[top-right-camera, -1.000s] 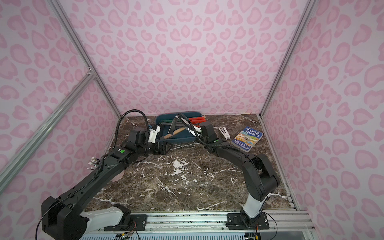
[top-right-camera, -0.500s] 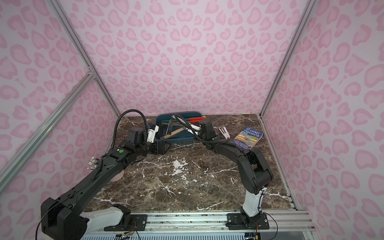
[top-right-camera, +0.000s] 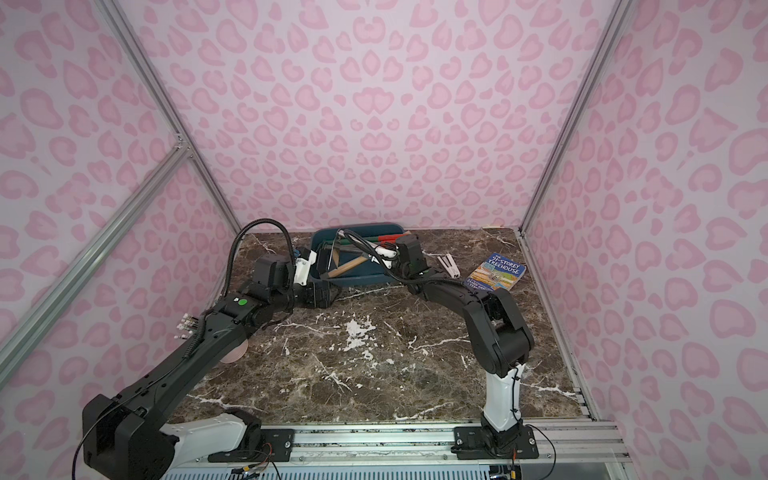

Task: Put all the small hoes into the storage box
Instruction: Place the hoe in the storage box.

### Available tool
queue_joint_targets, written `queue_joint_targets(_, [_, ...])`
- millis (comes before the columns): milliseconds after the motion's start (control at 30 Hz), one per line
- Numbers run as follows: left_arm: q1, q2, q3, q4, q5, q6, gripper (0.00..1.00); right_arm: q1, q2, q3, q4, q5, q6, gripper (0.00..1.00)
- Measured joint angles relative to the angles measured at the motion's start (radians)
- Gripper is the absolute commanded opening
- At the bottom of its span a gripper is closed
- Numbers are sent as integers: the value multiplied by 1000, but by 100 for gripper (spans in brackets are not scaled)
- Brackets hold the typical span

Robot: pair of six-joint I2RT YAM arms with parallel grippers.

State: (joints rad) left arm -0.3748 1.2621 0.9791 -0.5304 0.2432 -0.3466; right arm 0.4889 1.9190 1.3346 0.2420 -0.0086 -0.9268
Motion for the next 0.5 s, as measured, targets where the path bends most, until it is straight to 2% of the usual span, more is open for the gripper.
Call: queue_joint_targets(500, [11, 16, 6, -3, -1, -2, 96, -1, 94, 117, 9, -47, -16, 0])
